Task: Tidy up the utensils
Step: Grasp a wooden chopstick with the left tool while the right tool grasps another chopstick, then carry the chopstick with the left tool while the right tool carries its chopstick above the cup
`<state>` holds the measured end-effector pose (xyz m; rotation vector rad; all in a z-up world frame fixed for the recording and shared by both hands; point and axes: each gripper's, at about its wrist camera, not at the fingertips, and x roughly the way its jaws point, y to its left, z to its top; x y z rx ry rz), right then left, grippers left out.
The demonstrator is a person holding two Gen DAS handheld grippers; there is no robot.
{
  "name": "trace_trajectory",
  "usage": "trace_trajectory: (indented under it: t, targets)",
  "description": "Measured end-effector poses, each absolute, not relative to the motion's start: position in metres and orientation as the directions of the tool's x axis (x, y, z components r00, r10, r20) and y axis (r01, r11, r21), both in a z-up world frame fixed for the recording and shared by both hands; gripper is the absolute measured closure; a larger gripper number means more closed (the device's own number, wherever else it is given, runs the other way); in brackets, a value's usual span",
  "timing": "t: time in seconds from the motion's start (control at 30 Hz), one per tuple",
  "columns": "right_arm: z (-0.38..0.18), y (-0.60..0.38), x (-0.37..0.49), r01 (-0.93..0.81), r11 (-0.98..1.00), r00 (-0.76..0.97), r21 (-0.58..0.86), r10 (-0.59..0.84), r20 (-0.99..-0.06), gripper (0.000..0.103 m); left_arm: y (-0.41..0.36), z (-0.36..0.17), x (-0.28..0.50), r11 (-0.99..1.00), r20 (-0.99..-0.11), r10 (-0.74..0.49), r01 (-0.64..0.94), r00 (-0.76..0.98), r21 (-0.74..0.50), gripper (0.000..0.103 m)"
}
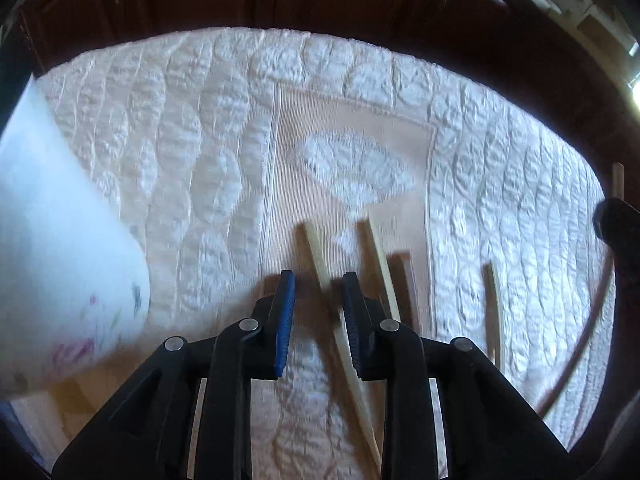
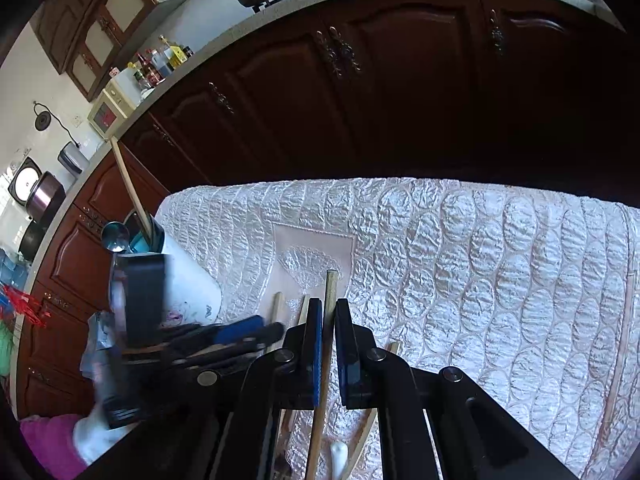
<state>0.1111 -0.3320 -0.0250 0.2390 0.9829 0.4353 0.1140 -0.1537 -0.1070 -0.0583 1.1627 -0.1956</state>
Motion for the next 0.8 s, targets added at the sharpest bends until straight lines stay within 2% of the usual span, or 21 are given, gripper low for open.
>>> trace_trajectory:
  t: [0.1,0.23,0.47,0.8]
  targets:
    - [-0.022,-0.339,0.107,-0.253,0.886,0.483,0.389,0.464,-0.743,0.098,-0.153,-0.107,0.114,0.978,-0.905,-0.197,0.137,0.377,-0.157,0.095]
    - [-0.017,-0.344,0.102,-0.256,0.885,0.491,0.388,0.465,-0.737,0.098,-0.14,-0.092,0.103,0.967,-0.896,-0.251,0.134,0.366,-0.216,0.099]
    - [0.006,-0.335,0.082,-0.3,0.881,0.512,0.366,0.472,-0.717,0.098,-0.113,-0.022,0.061,0.94,-0.822,-0.338,0.207,0.458,-0.271,0.099]
    - [0.051,-0.327,0.045,-0.35,0.879,0.565,0.325,0.475,-0.675,0.098,-0.057,0.059,0.02,0.923,-0.715,-0.384,0.215,0.584,-0.32,0.099]
